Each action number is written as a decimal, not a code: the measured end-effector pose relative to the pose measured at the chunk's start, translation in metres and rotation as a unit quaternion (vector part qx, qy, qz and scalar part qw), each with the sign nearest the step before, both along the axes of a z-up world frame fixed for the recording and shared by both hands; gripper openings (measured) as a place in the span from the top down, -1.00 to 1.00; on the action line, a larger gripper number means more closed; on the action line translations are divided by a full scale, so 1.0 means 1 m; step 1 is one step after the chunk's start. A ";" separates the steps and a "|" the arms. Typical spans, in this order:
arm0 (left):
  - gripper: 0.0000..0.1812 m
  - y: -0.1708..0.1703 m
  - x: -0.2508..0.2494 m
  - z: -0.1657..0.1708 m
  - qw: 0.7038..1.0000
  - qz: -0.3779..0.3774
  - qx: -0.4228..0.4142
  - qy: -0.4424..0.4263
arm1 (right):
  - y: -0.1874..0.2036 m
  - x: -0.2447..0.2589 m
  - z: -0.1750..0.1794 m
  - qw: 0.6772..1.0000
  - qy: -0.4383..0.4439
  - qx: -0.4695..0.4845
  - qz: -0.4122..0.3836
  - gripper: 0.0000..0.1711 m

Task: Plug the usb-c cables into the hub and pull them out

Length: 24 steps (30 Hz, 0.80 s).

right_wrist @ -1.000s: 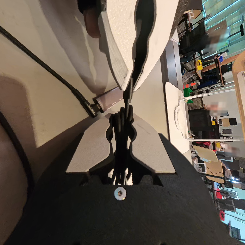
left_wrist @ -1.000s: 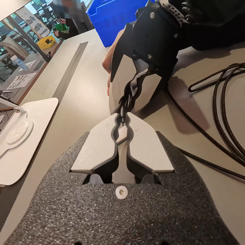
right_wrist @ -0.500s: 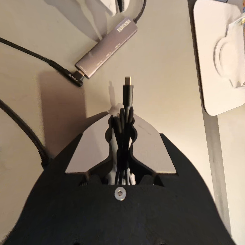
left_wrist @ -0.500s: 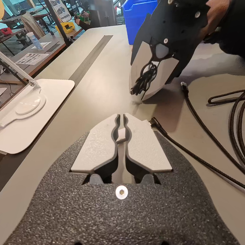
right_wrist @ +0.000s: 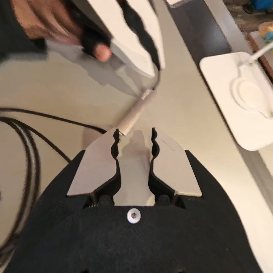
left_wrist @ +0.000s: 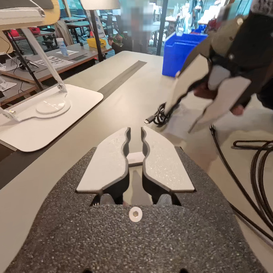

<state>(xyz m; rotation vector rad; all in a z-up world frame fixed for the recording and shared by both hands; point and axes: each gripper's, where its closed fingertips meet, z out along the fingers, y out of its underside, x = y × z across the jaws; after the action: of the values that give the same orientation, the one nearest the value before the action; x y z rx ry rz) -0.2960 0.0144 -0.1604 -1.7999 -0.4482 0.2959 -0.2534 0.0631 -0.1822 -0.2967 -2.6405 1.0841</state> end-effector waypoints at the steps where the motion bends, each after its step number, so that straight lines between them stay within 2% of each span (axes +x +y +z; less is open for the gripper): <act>1: 0.83 -0.003 -0.002 0.003 1.000 0.007 0.014 -0.007 | -0.010 0.005 -0.004 1.000 -0.016 0.001 -0.010 0.50; 4: 0.80 -0.008 -0.006 0.008 0.999 0.017 0.045 -0.023 | -0.021 0.001 -0.030 0.994 -0.052 0.037 -0.084 0.47; 6: 0.79 -0.009 -0.007 0.009 0.998 0.019 0.055 -0.029 | -0.023 -0.003 -0.043 0.987 -0.090 0.029 -0.129 0.44; 10: 0.78 -0.009 -0.008 0.009 0.997 0.018 0.060 -0.041 | -0.026 -0.003 -0.056 0.979 -0.124 0.028 -0.159 0.44; 13: 0.77 -0.008 -0.008 0.011 0.995 0.014 0.077 -0.055 | -0.031 -0.006 -0.056 0.978 -0.112 0.026 -0.173 0.72; 20: 0.75 -0.013 -0.011 0.037 0.972 0.007 0.208 -0.111 | -0.028 -0.019 -0.050 0.977 -0.088 -0.010 -0.196 0.74; 24: 0.67 -0.018 -0.023 0.021 0.951 0.038 0.225 -0.207 | -0.026 -0.028 -0.036 0.974 -0.076 -0.058 -0.208 0.74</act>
<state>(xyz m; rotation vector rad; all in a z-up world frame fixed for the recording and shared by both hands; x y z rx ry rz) -0.3185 -0.0037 -0.1392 -1.3898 -0.8129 -0.1337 -0.2817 0.0373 -0.2179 -0.9427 -2.4769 1.1049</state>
